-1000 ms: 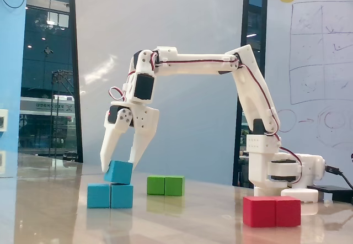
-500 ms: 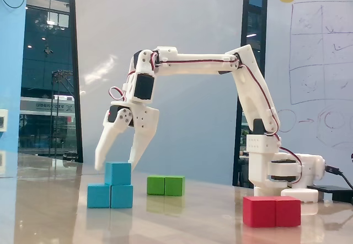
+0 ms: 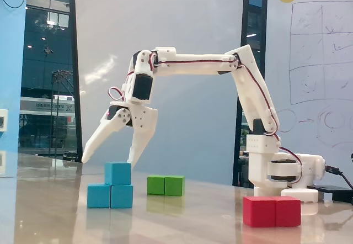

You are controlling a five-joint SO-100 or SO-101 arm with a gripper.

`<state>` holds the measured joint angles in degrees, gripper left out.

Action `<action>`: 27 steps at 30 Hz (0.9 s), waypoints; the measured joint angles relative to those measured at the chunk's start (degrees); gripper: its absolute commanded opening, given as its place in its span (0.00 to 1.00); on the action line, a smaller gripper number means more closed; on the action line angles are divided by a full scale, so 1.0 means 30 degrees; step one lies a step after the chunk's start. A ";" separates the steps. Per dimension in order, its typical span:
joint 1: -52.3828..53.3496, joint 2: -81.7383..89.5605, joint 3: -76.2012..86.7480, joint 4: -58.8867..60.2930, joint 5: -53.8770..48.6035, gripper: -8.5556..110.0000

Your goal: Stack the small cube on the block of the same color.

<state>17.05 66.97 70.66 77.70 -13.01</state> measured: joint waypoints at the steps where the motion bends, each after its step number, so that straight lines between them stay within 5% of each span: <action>1: 0.0352 0.0000 0.0000 0.0000 0.0000 0.37; 16: 0.5361 0.0000 0.0000 0.0000 0.0000 0.36; 27: 0.2549 0.4805 0.3750 -0.0088 0.0029 0.06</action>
<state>24.70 81.39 81.91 77.43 -12.92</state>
